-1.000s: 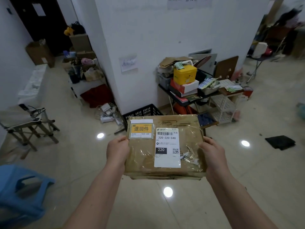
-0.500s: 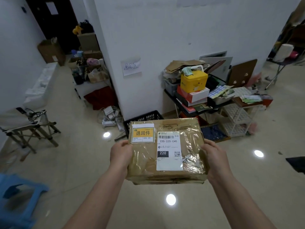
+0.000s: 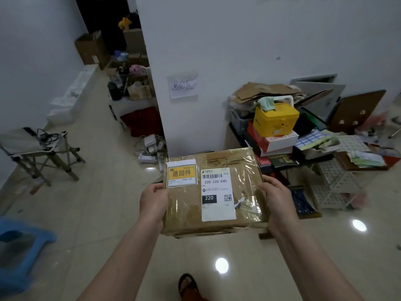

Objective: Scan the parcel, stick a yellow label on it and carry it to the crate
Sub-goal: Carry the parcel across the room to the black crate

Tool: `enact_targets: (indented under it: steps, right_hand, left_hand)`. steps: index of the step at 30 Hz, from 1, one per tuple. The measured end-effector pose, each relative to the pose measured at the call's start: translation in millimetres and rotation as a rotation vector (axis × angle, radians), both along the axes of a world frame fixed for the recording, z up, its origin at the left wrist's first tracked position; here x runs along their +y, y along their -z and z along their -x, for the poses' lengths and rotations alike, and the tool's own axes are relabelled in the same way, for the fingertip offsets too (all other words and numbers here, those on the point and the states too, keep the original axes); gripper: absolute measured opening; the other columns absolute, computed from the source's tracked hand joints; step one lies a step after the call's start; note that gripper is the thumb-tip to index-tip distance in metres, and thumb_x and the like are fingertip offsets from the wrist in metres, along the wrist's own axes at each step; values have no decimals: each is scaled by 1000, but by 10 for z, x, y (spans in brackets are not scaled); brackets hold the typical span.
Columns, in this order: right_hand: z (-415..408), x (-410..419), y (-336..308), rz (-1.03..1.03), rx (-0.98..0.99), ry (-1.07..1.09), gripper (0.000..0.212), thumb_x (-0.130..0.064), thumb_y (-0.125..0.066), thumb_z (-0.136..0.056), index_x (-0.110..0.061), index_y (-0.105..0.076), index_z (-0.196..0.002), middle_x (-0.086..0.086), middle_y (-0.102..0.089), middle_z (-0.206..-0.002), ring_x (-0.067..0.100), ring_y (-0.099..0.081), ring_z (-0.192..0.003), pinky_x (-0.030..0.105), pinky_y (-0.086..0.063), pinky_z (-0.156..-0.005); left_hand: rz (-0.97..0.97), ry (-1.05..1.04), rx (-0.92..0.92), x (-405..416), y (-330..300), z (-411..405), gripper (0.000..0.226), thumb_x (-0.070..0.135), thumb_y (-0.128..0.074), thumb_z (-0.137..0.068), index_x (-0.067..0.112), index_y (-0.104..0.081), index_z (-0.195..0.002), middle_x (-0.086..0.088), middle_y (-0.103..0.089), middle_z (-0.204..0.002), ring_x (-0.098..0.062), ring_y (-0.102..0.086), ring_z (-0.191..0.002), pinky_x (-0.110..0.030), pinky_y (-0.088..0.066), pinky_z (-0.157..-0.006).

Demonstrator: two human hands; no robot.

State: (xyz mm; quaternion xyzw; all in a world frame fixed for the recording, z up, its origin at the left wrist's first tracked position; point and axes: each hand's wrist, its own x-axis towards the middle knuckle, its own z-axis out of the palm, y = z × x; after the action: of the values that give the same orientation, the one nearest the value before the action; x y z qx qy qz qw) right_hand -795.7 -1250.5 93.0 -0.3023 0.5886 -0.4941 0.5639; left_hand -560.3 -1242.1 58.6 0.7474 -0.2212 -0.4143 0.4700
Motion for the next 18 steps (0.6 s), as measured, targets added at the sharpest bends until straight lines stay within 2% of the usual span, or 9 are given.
enact_targets:
  steps: [4, 9, 13, 17, 18]
  right_hand:
    - [-131, -578, 59, -8, 7, -30, 22, -1, -51, -87, -16, -64, -98, 12, -68, -92, 26, -66, -76, 36, -56, -63]
    - [-463, -1413, 4, 14, 36, -39, 21, -1, -52, -86, -17, -62, -93, 5, -65, -85, 18, -63, -69, 29, -49, -56]
    - [-728, -1977, 9, 4, 17, -45, 21, -3, -54, -86, -18, -63, -97, 9, -67, -90, 22, -65, -73, 31, -52, -58]
    - [-831, -2460, 56, -23, 40, -18, 23, -2, -53, -84, -17, -65, -95, 11, -69, -91, 26, -67, -78, 34, -54, -62]
    - [-846, -2576, 61, -22, 45, -19, 22, -3, -54, -84, -18, -65, -94, 10, -69, -91, 25, -67, -78, 33, -54, -62]
  left_hand:
    - [-25, 9, 7, -544, 47, -125, 26, 7, -52, -86, 13, -65, -109, -4, -71, -98, -20, -68, -81, -27, -48, -54]
    - [-13, -15, 10, -1251, 24, -449, 25, 6, -56, -84, 10, -63, -107, -6, -70, -99, -17, -66, -79, -26, -45, -53]
    - [0, -6, -1, -1852, -12, -731, 23, 7, -57, -85, 10, -59, -108, -7, -67, -99, -19, -64, -79, -30, -50, -60]
    - [-11, 34, -27, -2416, -25, -861, 23, 10, -58, -85, 12, -60, -109, -6, -67, -99, -22, -65, -84, -41, -56, -77]
    - [-13, 43, -28, -2536, -10, -880, 22, 11, -58, -86, 12, -60, -108, -6, -67, -100, -22, -65, -84, -40, -56, -76]
